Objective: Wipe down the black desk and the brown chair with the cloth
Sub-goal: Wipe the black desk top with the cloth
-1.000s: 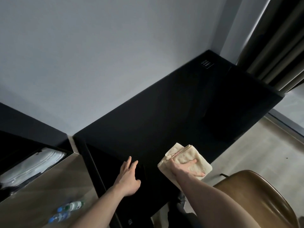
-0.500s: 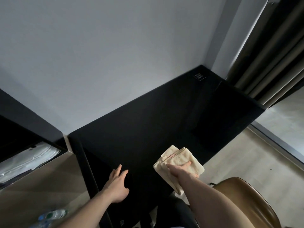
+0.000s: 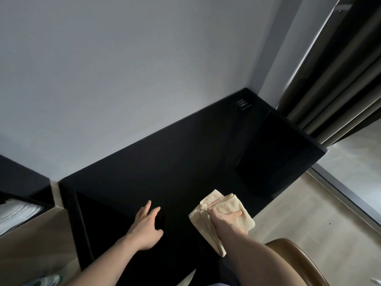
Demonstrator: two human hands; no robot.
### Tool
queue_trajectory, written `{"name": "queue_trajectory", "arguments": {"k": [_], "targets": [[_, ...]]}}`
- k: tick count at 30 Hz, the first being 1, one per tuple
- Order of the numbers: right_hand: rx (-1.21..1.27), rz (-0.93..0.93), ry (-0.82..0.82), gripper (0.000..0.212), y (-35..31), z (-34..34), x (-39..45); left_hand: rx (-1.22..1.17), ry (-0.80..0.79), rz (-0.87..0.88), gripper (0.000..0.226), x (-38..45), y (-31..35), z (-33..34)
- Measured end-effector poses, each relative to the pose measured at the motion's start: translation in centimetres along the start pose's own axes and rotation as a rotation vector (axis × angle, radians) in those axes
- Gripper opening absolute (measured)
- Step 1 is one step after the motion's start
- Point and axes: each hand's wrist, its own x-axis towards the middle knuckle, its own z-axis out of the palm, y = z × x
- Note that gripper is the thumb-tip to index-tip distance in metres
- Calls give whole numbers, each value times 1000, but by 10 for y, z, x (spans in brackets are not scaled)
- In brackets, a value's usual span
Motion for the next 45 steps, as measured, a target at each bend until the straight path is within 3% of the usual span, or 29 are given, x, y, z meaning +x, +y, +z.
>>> {"name": "queue_trajectory", "arguments": {"k": [10,20,26,35,40,45], "targets": [[74,-29,155,111,-80,-74,110,26,-13,-48,82,102,141,-16],[59,-78,204,114,-135,-159,204,79,-105,-31,81,171,260,-15],[61,-140,304,109,-179,-230,257,103,-83,-60,80,192,275,-23],[37,-124,412,108,-245,-309,324,131,-107,-160,83,211,246,-30],[-45,-139,477,102,-253,-313,338,147,-140,-165,81,212,239,-26],[-263,-273,469,88,-238,-294,330,113,-184,-151,81,207,241,-16]]}}
